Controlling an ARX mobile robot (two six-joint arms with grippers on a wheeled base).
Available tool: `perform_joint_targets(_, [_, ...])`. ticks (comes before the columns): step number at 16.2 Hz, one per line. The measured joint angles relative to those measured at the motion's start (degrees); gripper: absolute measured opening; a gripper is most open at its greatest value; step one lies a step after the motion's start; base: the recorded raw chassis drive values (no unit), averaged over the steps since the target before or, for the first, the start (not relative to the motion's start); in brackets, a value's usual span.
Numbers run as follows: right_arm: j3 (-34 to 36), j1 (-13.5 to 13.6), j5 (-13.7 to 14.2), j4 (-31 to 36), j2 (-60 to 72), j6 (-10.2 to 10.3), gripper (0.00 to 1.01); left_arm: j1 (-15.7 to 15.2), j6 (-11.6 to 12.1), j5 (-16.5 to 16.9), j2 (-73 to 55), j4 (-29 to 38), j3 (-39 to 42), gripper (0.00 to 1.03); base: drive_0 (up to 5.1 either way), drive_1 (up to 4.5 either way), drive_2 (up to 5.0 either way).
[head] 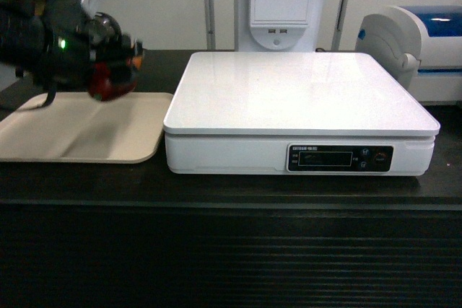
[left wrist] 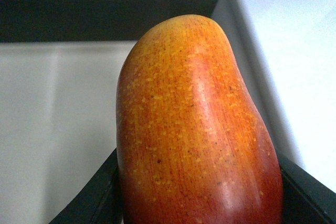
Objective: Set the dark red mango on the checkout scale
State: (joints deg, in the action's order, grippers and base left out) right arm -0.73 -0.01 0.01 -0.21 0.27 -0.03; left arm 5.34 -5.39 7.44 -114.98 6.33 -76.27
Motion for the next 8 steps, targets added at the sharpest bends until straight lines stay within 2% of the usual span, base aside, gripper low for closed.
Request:
perform_joint_targets(2, [0.0, 0.0, 0.0, 0.0, 0.0, 0.0, 0.98, 5.3, -1.1, -0.8, 5.2, 0.4, -0.4, 0.62, 0.0, 0.0, 0.0])
perform_joint_targets(5, [0.0, 0.0, 0.0, 0.0, 0.0, 0.0, 0.98, 13.3, -5.3, -2.0, 4.5, -1.2, -4.7, 0.62, 0.0, 0.0, 0.0])
perform_joint_targets(6, [0.0, 0.0, 0.0, 0.0, 0.0, 0.0, 0.98, 15.5, -6.3, -3.3, 3.4, -2.2, -6.7, 0.62, 0.0, 0.0, 0.0])
perform_joint_targets(8, [0.0, 0.0, 0.0, 0.0, 0.0, 0.0, 0.98, 19.5, -6.3, -7.0, 0.1, -3.0, -12.1, 0.62, 0.0, 0.0, 0.0])
